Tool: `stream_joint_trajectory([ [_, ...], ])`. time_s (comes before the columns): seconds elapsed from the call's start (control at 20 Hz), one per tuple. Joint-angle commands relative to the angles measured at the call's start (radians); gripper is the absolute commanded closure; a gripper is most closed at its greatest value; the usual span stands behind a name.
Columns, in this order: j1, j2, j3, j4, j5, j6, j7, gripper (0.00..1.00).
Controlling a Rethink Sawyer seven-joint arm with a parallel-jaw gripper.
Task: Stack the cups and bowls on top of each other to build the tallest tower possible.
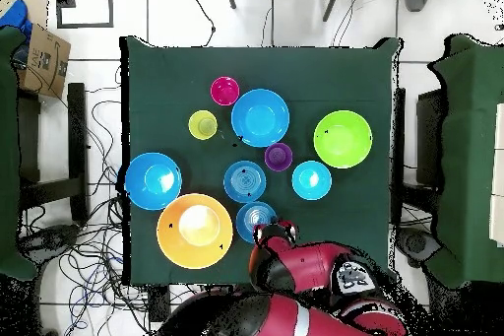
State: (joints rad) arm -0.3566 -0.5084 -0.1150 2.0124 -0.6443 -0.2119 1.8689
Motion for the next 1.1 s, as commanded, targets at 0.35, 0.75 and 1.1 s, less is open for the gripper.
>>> stream_joint_trajectory([
  [0.35,-0.001,0.0,0.097,-0.017,0.072,0.067,0.135,1.0],
  [0.75,-0.131,-0.163,0.248,0.093,0.065,0.278,0.05,1.0],
  [1.1,-0.188,-0.202,0.318,0.118,0.068,0.36,0.019,1.0],
])
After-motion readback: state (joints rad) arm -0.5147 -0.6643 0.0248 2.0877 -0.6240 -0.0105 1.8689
